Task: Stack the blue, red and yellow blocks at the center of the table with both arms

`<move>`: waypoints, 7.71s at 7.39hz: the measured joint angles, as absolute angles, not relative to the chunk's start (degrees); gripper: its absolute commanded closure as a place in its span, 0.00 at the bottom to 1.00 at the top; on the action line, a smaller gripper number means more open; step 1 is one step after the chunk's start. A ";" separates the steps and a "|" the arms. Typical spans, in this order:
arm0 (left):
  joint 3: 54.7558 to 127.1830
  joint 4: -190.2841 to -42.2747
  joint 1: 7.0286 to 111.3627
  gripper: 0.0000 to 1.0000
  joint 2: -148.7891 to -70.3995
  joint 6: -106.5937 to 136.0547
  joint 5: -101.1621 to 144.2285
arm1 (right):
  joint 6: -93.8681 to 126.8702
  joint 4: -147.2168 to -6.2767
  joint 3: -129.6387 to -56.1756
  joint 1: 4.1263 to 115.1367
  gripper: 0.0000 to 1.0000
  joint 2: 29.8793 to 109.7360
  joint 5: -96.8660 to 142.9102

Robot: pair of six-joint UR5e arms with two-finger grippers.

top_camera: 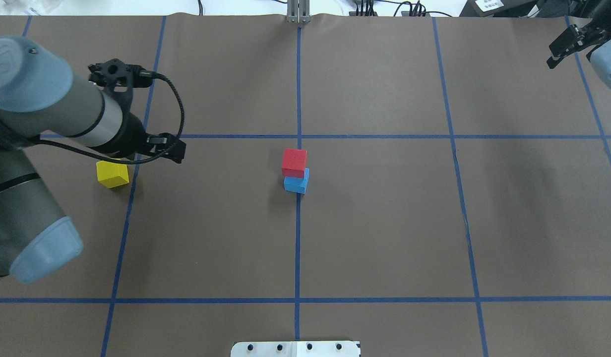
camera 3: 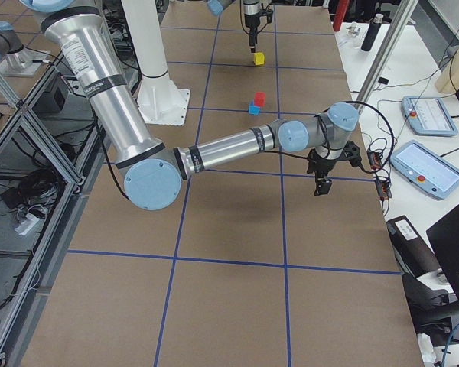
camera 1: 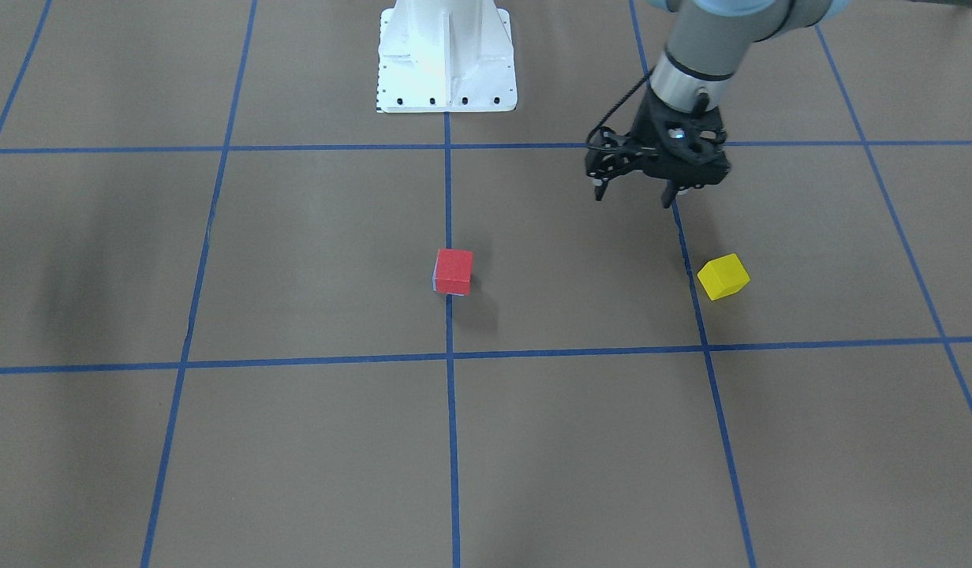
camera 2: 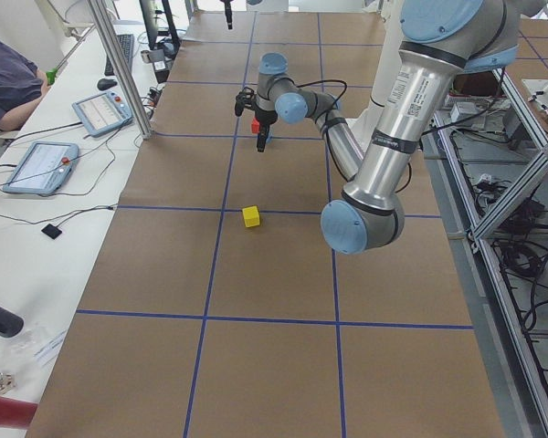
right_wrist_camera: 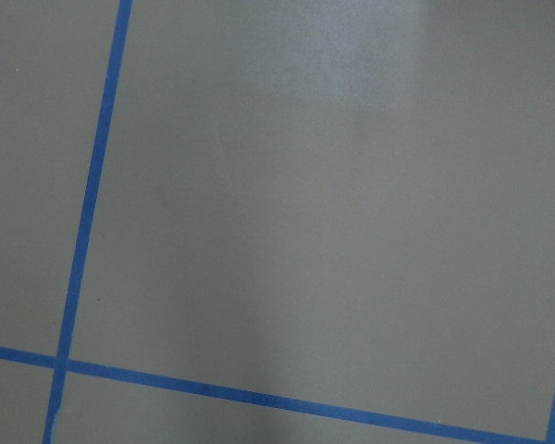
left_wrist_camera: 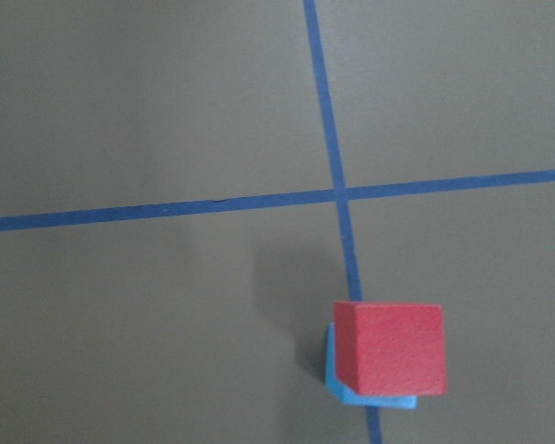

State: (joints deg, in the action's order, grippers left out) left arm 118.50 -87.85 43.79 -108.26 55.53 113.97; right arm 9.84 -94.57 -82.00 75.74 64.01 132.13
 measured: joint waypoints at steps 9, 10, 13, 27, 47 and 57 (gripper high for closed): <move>102.68 -110.18 45.23 0.01 -97.49 64.66 110.11 | 9.98 -94.14 -82.01 75.67 0.00 64.38 131.87; 100.42 -110.23 45.17 0.01 -99.04 64.68 109.67 | 10.00 -94.09 -82.05 75.67 0.00 64.45 131.92; 96.77 -110.30 44.82 0.01 -100.57 64.35 108.73 | 10.02 -94.05 -82.09 75.67 0.00 64.50 131.91; 106.35 -71.90 42.13 1.00 -130.16 58.75 114.23 | 9.91 -93.87 -82.04 75.67 0.00 65.05 131.92; 81.48 -84.11 33.83 0.01 -146.43 63.35 112.43 | 9.89 -93.95 -81.93 75.59 0.00 65.07 131.75; 122.38 -71.74 48.47 0.00 -115.51 46.36 115.54 | 10.26 -93.62 -84.09 74.99 0.00 67.21 130.35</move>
